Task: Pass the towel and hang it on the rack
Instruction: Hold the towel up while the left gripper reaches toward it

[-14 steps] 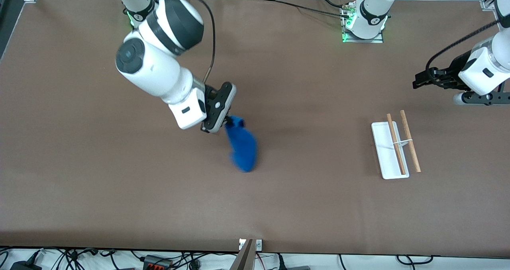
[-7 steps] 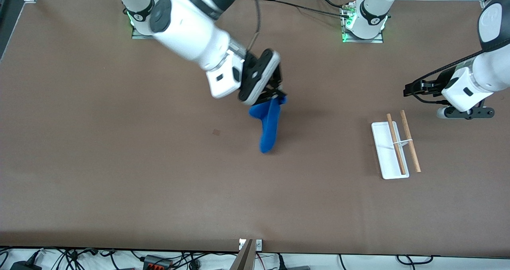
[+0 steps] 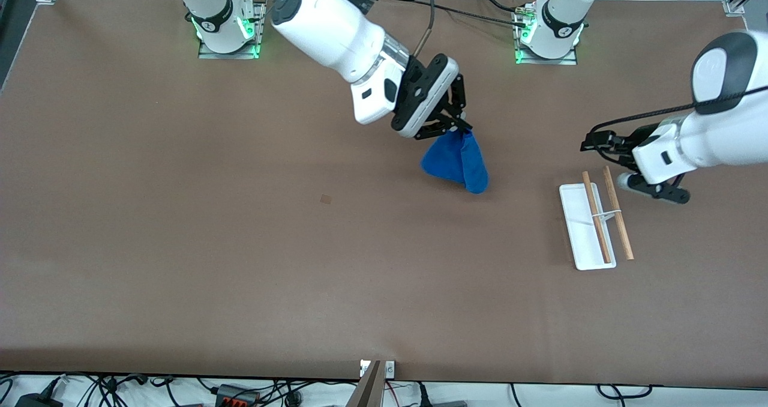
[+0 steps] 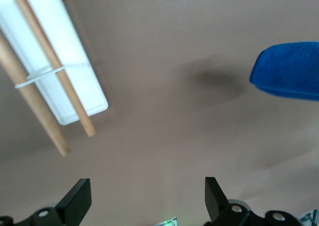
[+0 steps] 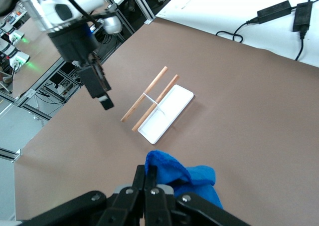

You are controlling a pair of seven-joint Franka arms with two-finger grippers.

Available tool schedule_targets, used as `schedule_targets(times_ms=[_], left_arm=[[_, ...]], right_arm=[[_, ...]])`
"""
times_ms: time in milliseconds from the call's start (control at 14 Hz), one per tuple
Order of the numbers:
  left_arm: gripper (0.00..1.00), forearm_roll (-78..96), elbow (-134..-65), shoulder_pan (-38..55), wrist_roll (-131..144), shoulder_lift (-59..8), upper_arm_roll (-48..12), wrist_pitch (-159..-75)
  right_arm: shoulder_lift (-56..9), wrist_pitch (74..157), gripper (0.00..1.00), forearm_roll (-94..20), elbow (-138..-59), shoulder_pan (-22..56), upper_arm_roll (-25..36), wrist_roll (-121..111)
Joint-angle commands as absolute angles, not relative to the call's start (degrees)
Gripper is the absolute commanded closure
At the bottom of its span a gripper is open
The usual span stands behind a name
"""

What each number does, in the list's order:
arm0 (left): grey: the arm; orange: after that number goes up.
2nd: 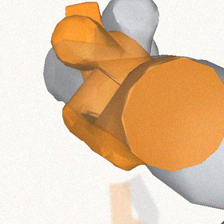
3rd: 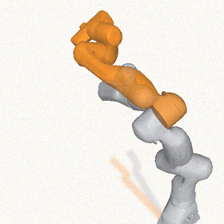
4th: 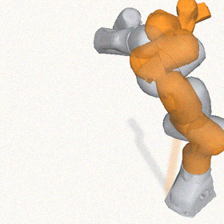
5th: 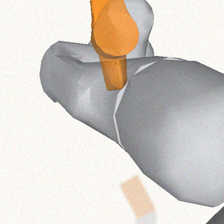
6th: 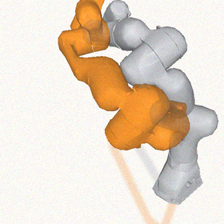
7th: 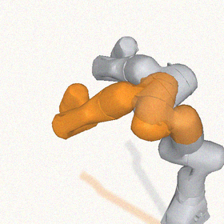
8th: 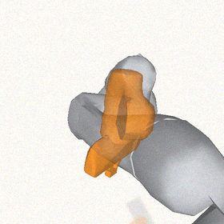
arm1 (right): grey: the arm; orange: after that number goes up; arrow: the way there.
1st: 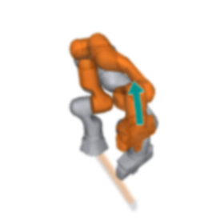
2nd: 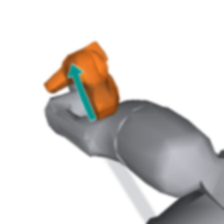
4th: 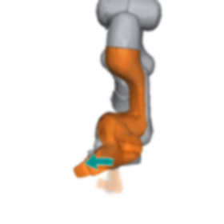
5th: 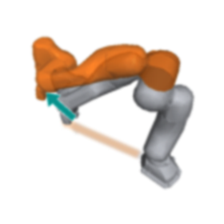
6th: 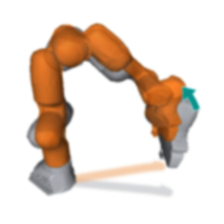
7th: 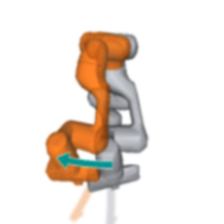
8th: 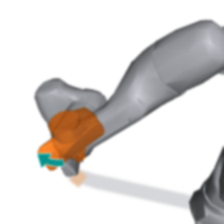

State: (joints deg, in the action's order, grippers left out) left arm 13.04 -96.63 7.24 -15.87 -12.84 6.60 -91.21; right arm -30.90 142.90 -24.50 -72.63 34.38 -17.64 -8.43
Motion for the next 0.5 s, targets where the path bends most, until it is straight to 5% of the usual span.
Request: schedule_targets(times_ms=[0, 429], left_arm=[[0.0, 15.03, -95.45, 7.38, -21.95, -13.71, 4.76, -92.71], [0.0, 15.38, -103.17, 6.94, -35.75, -13.54, -2.54, -106.67]], right_arm=[[-31.82, 143.61, 1.0, -25.58, -70.93, 35.24, -17.58, -7.47], [-31.73, 143.7, 1.0, -25.49, -70.93, 35.33, -17.58, -7.47]])
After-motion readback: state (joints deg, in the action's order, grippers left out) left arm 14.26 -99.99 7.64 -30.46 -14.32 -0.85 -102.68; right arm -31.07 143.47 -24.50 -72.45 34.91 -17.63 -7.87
